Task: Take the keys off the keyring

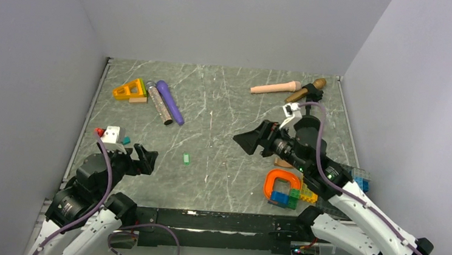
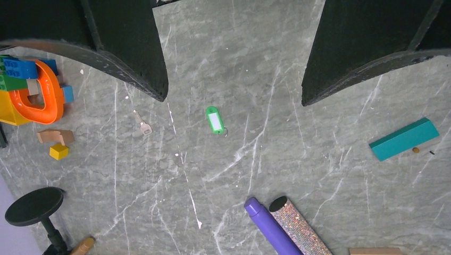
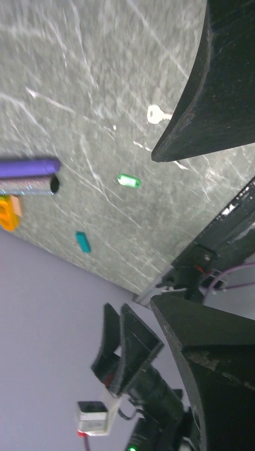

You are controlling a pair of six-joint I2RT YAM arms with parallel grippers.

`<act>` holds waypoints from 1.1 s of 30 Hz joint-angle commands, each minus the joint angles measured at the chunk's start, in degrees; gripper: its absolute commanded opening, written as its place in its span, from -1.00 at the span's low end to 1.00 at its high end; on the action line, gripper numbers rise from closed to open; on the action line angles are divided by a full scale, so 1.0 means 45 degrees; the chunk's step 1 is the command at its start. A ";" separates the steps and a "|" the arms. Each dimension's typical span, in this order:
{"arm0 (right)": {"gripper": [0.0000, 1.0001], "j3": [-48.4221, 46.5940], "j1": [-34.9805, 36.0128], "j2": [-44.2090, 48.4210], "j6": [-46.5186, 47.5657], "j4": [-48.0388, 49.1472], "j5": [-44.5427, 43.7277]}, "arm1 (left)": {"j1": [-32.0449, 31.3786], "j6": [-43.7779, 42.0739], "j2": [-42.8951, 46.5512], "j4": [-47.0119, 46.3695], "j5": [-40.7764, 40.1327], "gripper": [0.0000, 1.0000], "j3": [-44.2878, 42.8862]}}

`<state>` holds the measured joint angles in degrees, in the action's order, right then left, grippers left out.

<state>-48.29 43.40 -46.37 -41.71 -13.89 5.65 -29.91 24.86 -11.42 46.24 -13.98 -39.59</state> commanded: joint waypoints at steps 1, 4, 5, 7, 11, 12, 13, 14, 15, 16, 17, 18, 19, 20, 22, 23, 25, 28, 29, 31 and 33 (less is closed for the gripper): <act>1.00 0.1019 -0.0038 0.1394 -0.0480 0.0557 -0.3223 | 0.0045 0.0146 -0.0294 -0.0200 0.0144 0.99 -0.0045; 1.00 0.1341 -0.0042 0.1716 -0.0453 0.0394 -0.4886 | 0.0057 0.0205 -0.0312 -0.0158 0.0100 0.99 -0.0054; 1.00 0.1304 -0.0035 0.1686 -0.0529 0.0145 -0.5367 | 0.0060 0.0216 -0.0277 -0.0158 0.0086 0.99 -0.0049; 1.00 0.1111 -0.0035 0.1535 -0.0303 -0.0432 -0.5896 | 0.0057 0.0217 -0.0192 -0.0158 0.0081 0.99 -0.0030; 1.00 0.0789 -0.0044 0.1644 0.0425 -0.1667 -0.5711 | 0.0058 0.0216 -0.0072 -0.0183 0.0098 0.99 -0.0008; 1.00 0.0856 -0.0041 0.1812 0.0405 -0.1948 -0.5599 | 0.0057 0.0217 -0.0064 -0.0178 0.0098 0.99 -0.0010; 1.00 0.0940 -0.0035 0.2016 0.0320 -0.2218 -0.5468 | 0.0074 0.0207 -0.0063 -0.0204 0.0103 0.99 -0.0005; 1.00 0.1053 -0.0049 0.2259 0.0202 -0.2498 -0.5273 | 0.0081 0.0196 -0.0060 -0.0210 0.0126 0.99 0.0008; 1.00 0.1177 -0.0029 0.2487 0.0016 -0.2748 -0.4934 | 0.0069 0.0183 -0.0081 -0.0226 0.0138 0.99 0.0009; 1.00 0.1256 -0.0034 0.2674 -0.0237 -0.3172 -0.4626 | 0.0065 0.0179 -0.0094 -0.0218 0.0145 0.99 0.0010; 1.00 0.1327 -0.0044 0.2864 -0.0410 -0.3396 -0.4187 | 0.0067 0.0164 -0.0098 -0.0217 0.0163 0.99 0.0010; 1.00 0.1456 -0.0033 0.3056 -0.0473 -0.3437 -0.3648 | 0.0053 0.0149 -0.0118 -0.0231 0.0185 0.99 0.0010; 1.00 0.1645 -0.0037 0.3295 -0.0486 -0.3361 -0.3054 | 0.0051 0.0143 -0.0118 -0.0238 0.0199 0.99 0.0010; 1.00 0.1901 -0.0035 0.3542 -0.0553 -0.3144 -0.2469 | 0.0046 0.0140 -0.0136 -0.0244 0.0199 0.99 0.0019; 1.00 0.2439 -0.0034 0.4098 -0.0603 -0.2698 -0.1605 | 0.0069 0.0134 -0.0173 -0.0255 0.0231 0.99 0.0010; 1.00 0.2615 -0.0034 0.4294 -0.0719 -0.2602 -0.1441 | 0.0060 0.0139 -0.0181 -0.0258 0.0220 0.99 0.0010; 1.00 0.2762 -0.0025 0.4500 -0.0899 -0.2592 -0.1413 | 0.0065 0.0129 -0.0191 -0.0261 0.0237 0.99 0.0010; 1.00 0.2729 -0.0049 0.4439 -0.0969 -0.2669 -0.1495 | 0.0056 0.0138 -0.0161 -0.0258 0.0227 0.99 0.0025; 1.00 0.2695 -0.0036 0.4354 -0.0950 -0.2679 -0.1483 | 0.0054 0.0139 -0.0146 -0.0263 0.0219 0.99 0.0021; 1.00 0.2630 -0.0039 0.4177 -0.0968 -0.2651 -0.1387 | 0.0069 0.0139 -0.0143 -0.0257 0.0191 0.99 0.0010; 1.00 0.2606 -0.0037 0.4002 -0.1009 -0.2641 -0.1336 | 0.0064 0.0139 -0.0138 -0.0261 0.0205 0.99 0.0029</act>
<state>-35.77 43.27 -27.18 -45.30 -27.09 -2.24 -29.91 25.17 -12.10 46.35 -13.37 -39.57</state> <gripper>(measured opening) 0.995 0.994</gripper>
